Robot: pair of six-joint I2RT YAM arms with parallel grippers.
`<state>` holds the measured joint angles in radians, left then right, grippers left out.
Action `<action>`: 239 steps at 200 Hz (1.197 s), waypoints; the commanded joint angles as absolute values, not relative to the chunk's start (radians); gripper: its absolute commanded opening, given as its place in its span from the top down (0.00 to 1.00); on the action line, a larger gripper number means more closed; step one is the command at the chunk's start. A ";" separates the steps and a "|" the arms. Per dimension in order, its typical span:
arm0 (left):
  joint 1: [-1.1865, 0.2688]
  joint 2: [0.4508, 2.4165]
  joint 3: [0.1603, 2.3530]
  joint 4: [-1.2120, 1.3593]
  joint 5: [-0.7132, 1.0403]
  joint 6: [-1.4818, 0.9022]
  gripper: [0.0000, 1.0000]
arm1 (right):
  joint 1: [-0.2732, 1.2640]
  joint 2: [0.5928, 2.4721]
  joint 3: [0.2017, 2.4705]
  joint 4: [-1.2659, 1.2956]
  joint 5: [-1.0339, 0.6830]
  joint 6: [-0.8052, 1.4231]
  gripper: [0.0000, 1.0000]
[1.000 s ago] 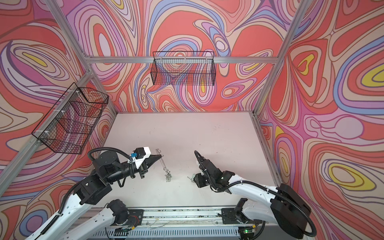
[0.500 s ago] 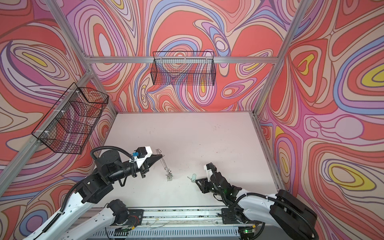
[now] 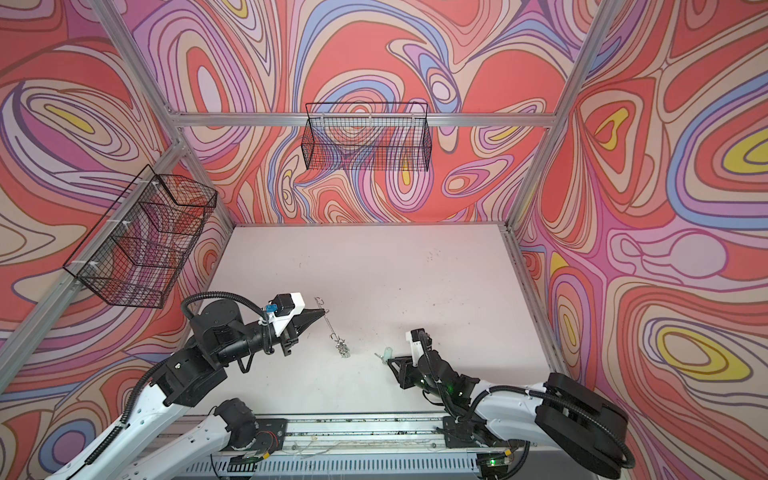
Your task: Put the keys on the keyring
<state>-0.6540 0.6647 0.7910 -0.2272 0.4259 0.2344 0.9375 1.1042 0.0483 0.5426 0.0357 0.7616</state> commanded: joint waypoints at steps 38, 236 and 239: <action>-0.655 0.658 0.790 -0.175 0.440 0.234 1.00 | 0.943 1.214 0.090 0.570 0.025 0.765 0.73; -0.655 0.654 0.790 -0.175 0.441 0.235 1.00 | 0.943 1.281 0.179 0.450 0.018 0.732 1.00; -0.655 0.653 0.790 -0.175 0.442 0.235 1.00 | 0.943 1.281 0.186 0.435 0.020 0.732 1.00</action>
